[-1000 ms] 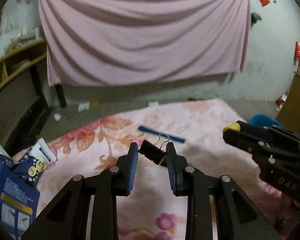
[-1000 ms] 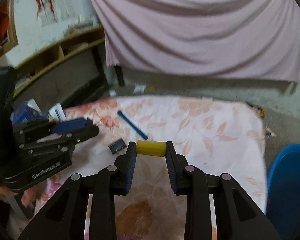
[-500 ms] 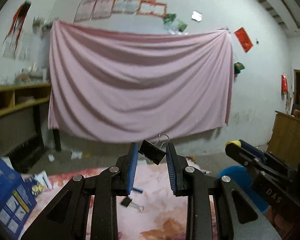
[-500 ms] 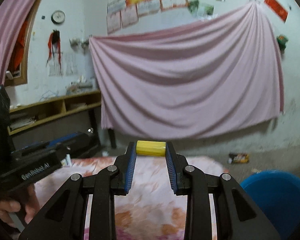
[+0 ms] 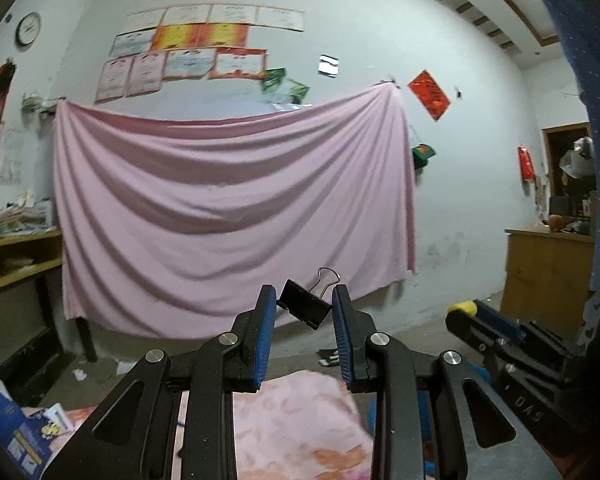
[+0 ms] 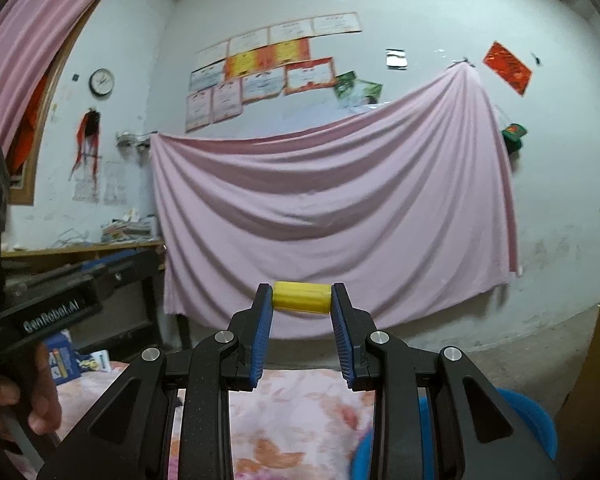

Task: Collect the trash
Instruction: 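Carry the binder clip and yellow sponge over the blue bucket, then open the left tool to drop the clip while the right tool drops the sponge, then move both tools back over the blue pen and binder clip on the bed, then grasp the black binder clip with the left tool while the right tool grasps the blue pen, then carry the binder clip and blue pen over the blue bucket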

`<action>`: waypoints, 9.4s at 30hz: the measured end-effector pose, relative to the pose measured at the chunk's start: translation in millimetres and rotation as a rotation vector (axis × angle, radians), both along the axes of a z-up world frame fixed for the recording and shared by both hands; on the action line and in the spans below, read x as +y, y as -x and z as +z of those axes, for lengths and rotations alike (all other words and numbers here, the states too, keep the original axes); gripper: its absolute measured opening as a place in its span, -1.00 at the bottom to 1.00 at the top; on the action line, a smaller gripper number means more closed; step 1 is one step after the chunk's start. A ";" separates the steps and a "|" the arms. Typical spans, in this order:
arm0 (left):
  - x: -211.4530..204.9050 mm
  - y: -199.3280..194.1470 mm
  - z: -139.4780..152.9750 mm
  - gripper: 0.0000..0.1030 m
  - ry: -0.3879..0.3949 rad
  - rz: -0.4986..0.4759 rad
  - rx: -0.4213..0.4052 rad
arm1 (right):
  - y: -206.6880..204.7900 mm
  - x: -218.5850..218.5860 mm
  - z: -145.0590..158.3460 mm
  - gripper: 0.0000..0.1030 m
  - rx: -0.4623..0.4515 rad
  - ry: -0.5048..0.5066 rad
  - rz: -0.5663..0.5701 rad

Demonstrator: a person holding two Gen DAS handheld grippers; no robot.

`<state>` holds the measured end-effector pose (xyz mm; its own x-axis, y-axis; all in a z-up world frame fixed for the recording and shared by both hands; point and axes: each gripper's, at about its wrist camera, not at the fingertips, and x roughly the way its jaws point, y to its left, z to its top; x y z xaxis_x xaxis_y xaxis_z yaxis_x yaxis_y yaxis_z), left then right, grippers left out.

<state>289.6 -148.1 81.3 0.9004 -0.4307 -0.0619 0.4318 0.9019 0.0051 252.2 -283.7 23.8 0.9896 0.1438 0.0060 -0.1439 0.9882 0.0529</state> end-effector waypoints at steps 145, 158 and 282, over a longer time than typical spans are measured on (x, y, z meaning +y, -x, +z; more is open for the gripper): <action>178.7 -33.6 -66.8 0.94 0.088 0.386 0.227 | -46.9 109.1 -29.7 1.00 0.088 0.124 0.053; 174.8 -79.4 -101.8 0.93 0.039 0.354 0.549 | -118.1 113.5 -56.7 0.55 0.458 0.185 0.186; -135.8 -42.8 -62.4 -1.00 0.056 -0.214 0.432 | -7.5 -102.1 -52.7 -0.90 0.430 -0.082 -0.265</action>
